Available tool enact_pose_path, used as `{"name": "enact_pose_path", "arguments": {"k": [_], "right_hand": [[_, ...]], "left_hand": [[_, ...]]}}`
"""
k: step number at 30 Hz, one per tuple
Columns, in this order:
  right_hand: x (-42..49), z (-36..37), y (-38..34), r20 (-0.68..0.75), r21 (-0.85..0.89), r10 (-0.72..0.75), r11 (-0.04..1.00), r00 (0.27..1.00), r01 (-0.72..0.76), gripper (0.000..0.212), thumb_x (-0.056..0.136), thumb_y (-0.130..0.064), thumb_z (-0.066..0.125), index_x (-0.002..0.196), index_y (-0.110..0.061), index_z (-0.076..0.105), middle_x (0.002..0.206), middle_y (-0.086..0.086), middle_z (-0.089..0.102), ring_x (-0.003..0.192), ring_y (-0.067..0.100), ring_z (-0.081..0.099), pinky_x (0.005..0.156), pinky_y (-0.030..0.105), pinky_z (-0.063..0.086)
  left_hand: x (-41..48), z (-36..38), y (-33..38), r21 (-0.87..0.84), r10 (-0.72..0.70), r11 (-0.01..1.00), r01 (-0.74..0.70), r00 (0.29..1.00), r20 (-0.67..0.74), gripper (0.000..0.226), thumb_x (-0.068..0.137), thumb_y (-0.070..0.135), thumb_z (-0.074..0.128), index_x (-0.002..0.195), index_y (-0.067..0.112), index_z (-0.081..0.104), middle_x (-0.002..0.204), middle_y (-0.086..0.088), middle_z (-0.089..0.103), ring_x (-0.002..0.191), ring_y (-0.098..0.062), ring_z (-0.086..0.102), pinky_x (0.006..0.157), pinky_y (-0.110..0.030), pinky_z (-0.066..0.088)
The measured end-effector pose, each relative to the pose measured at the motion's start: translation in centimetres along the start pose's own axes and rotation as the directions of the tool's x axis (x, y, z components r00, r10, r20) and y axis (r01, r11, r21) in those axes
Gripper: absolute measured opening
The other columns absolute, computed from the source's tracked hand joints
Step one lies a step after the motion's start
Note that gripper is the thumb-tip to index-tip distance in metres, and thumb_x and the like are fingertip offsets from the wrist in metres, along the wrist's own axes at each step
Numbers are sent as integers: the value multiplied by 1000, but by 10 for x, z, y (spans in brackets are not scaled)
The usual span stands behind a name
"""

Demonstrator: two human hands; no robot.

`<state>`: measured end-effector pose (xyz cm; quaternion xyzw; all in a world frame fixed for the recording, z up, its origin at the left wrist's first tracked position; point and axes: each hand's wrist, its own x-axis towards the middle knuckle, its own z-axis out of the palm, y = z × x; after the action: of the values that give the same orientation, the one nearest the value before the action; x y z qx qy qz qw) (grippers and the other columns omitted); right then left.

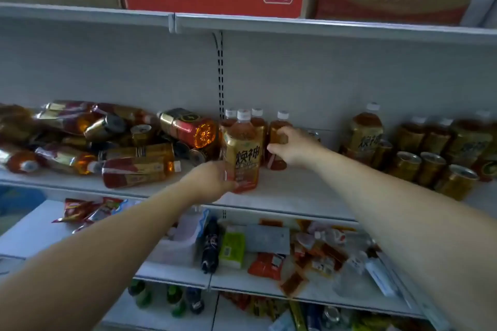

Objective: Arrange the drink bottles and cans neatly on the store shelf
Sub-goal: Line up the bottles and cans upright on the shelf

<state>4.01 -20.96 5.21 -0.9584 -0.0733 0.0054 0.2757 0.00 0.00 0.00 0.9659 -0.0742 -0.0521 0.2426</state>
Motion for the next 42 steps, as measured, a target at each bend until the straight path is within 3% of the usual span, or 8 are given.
{"name": "enact_pose_path", "arguments": {"k": [5,7,10,16,25,32,36,42], "right_hand": [[38,14,0,-16,22,-24,999,1000,24,40,89,-46,62,121,-22,55,107,-5,62,77,8,59,65,23,43],[53,25,-2,21,96,-44,994,999,42,59,84,-55,64,130,-22,50,120,-4,61,96,18,65,78,29,51],[62,40,-17,85,227,-108,970,991,86,91,75,-59,72,148,-26,28,146,-1,44,129,24,48,102,37,41],[73,69,-18,-52,258,-166,950,985,174,84,71,-49,79,138,-28,33,137,2,47,125,21,48,94,27,37],[66,48,31,-161,328,-92,934,983,141,63,64,-45,82,114,-40,43,114,-11,57,103,12,55,82,28,41],[70,54,59,-278,356,-11,928,961,113,90,54,-56,79,133,-33,42,127,-5,55,114,14,55,95,34,46],[64,68,59,-359,391,10,910,933,141,98,58,-51,84,141,-29,37,136,-3,49,123,13,48,101,36,43],[58,69,62,-396,383,35,914,918,131,93,59,-49,83,139,-30,39,133,-4,51,121,13,50,100,35,44]], "left_hand": [[42,-7,-21,-91,-53,994,54,998,17,22,90,38,57,109,27,56,103,4,61,86,-10,57,65,-22,42],[55,-5,-27,-77,-41,996,41,999,0,10,90,38,55,95,28,56,98,5,62,86,-11,58,67,-24,45],[64,-3,-31,-92,-59,994,56,998,-32,9,89,38,56,95,30,54,96,6,62,86,-10,58,67,-23,44],[72,-7,-34,-18,-52,999,50,995,-90,14,88,29,59,101,26,54,94,9,59,88,-12,58,69,-25,45],[112,-12,-11,-228,-152,969,93,955,-253,74,84,26,65,146,20,24,140,-7,39,127,-28,41,96,-41,45],[146,-5,-7,-188,-259,957,223,946,-197,106,77,43,71,151,30,-4,155,-7,10,138,-39,21,108,-51,34],[152,-6,-10,-250,-323,932,264,916,-236,90,78,30,73,146,25,14,144,-15,24,133,-39,25,107,-50,31],[133,16,-8,-409,-138,913,-3,939,-314,72,74,17,75,127,27,28,117,-5,55,98,-27,60,77,-45,55]]}}
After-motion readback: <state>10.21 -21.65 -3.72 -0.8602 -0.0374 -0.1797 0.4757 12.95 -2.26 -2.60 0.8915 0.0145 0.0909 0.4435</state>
